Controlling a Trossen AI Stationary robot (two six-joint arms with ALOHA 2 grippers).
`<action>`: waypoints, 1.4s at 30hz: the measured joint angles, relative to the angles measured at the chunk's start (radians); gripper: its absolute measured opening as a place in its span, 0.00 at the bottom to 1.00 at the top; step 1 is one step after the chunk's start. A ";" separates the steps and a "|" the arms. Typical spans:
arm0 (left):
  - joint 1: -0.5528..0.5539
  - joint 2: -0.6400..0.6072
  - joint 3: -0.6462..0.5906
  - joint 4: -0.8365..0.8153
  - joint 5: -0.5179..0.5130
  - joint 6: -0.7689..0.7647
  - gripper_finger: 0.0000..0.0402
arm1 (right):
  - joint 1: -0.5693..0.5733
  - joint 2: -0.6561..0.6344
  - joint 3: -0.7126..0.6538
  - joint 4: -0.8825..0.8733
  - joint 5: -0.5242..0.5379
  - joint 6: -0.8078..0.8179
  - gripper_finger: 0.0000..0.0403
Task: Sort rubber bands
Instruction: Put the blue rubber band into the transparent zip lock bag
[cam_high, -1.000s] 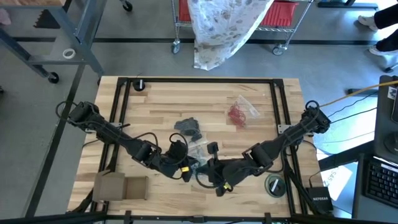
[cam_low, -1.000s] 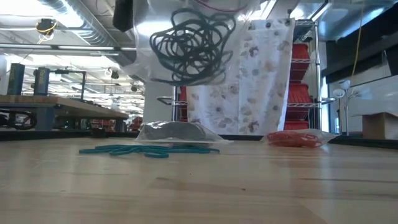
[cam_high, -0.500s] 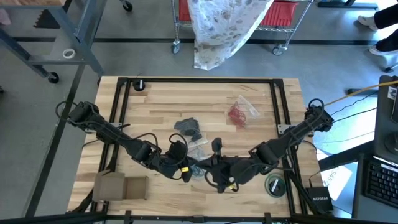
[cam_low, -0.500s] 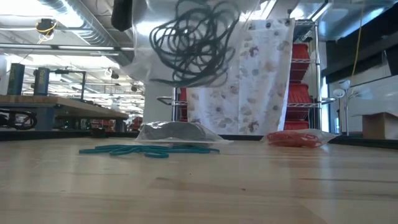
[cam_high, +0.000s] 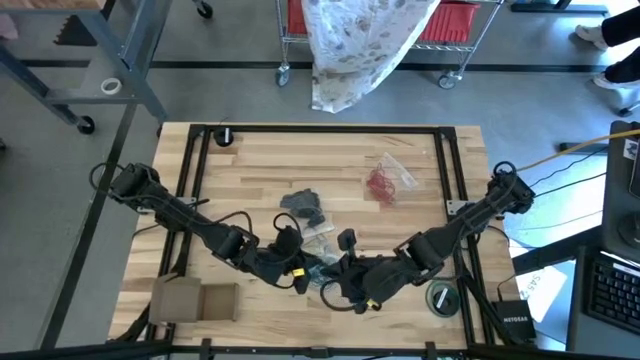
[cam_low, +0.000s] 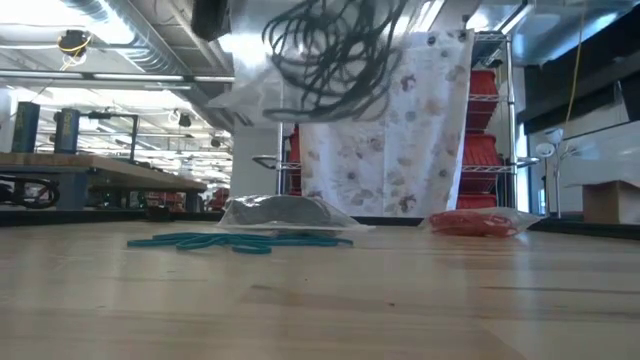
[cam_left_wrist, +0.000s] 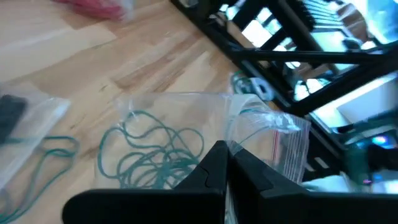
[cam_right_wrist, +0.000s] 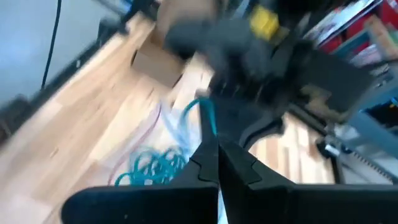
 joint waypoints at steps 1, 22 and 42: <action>0.000 0.000 0.000 0.009 0.006 0.009 0.00 | 0.000 0.005 -0.006 0.004 0.000 0.015 0.00; 0.026 0.000 0.000 -0.014 0.000 0.021 0.00 | -0.088 0.082 -0.008 -0.155 -0.094 0.546 0.18; -0.005 -0.163 0.000 -0.476 -0.170 -0.011 0.00 | 0.025 0.055 -0.079 -0.245 0.085 0.566 0.43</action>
